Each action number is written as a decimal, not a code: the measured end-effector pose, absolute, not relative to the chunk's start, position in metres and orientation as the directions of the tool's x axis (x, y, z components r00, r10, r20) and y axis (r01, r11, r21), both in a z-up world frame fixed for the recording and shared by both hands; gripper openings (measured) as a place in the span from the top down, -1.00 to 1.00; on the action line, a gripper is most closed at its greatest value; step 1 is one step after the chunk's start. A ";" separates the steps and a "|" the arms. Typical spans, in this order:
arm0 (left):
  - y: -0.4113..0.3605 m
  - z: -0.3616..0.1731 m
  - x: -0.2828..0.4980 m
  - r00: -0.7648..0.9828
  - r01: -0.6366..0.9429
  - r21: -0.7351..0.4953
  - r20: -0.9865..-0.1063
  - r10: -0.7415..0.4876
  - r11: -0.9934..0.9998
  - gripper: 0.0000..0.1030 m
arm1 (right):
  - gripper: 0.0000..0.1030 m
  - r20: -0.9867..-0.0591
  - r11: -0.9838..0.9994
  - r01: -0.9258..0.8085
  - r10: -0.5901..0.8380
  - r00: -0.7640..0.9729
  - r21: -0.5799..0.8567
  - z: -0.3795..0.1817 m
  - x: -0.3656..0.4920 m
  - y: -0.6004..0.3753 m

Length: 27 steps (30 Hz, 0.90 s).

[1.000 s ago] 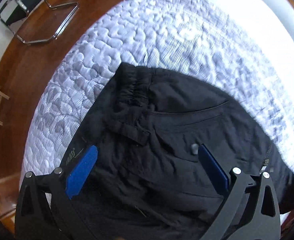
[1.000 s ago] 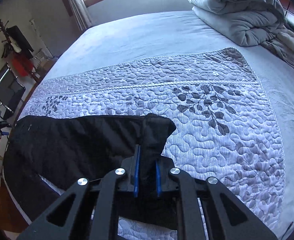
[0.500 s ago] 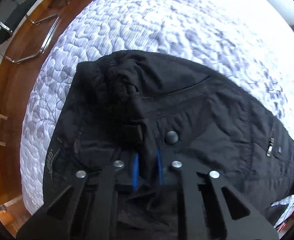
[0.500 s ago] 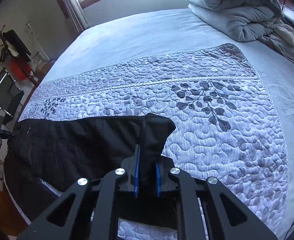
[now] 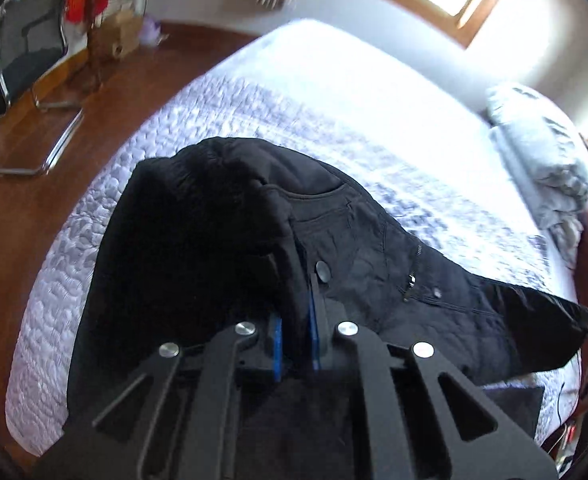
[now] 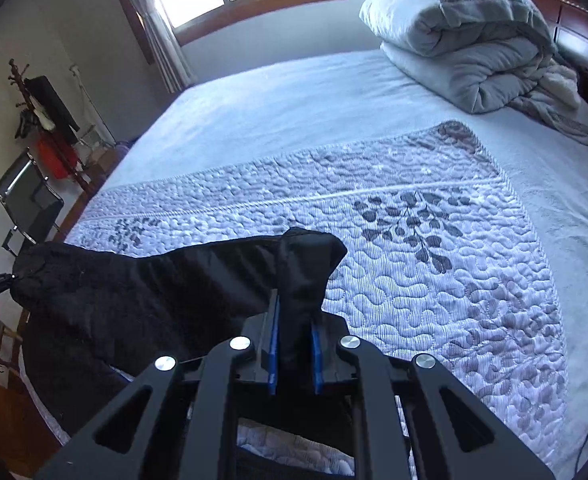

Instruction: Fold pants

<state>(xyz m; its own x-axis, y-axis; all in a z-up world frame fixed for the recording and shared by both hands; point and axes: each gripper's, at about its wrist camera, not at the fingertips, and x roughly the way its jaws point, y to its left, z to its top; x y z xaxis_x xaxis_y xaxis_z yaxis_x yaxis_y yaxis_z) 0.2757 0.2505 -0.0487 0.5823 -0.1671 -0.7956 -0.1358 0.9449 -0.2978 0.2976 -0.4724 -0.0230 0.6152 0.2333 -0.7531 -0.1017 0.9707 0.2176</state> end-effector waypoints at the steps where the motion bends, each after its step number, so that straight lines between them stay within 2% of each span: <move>1: 0.245 -0.044 0.260 0.604 -0.116 -0.298 -0.779 -0.171 0.948 0.85 | 0.76 -0.738 0.972 -0.108 0.230 0.634 0.211 -0.015 0.286 -0.471; 8: 0.261 -0.042 0.160 0.702 -0.121 -0.378 -0.687 -0.191 0.918 0.84 | 0.77 -0.649 0.968 -0.055 0.206 0.732 0.245 0.005 0.200 -0.493; 11: 0.275 -0.053 0.117 0.722 -0.149 -0.422 -0.664 -0.193 0.894 0.83 | 0.77 -0.650 0.957 -0.003 0.199 0.733 0.289 -0.005 0.164 -0.509; 17: 0.286 -0.091 0.051 0.701 -0.210 -0.470 -0.684 -0.203 0.857 0.75 | 0.77 -0.694 0.926 0.105 0.193 0.694 0.362 -0.045 0.101 -0.527; 22: 0.284 -0.120 0.017 0.658 -0.249 -0.431 -0.732 -0.175 0.867 0.67 | 0.74 -0.740 0.908 0.177 0.183 0.647 0.379 -0.076 0.068 -0.533; 24: 0.289 -0.125 0.001 0.663 -0.279 -0.439 -0.732 -0.159 0.854 0.48 | 0.64 -0.767 0.916 0.193 0.163 0.620 0.351 -0.087 0.061 -0.532; 25: 0.292 -0.125 -0.006 0.666 -0.299 -0.440 -0.732 -0.145 0.847 0.07 | 0.56 -0.785 0.924 0.207 0.139 0.604 0.323 -0.093 0.058 -0.534; 26: 0.295 -0.123 -0.011 0.672 -0.310 -0.440 -0.729 -0.133 0.843 -0.26 | 0.40 -0.795 0.928 0.215 0.123 0.595 0.305 -0.097 0.054 -0.535; 27: 0.298 -0.120 -0.021 0.685 -0.326 -0.444 -0.719 -0.115 0.835 -0.36 | 0.31 -0.805 0.929 0.224 0.114 0.582 0.294 -0.101 0.052 -0.537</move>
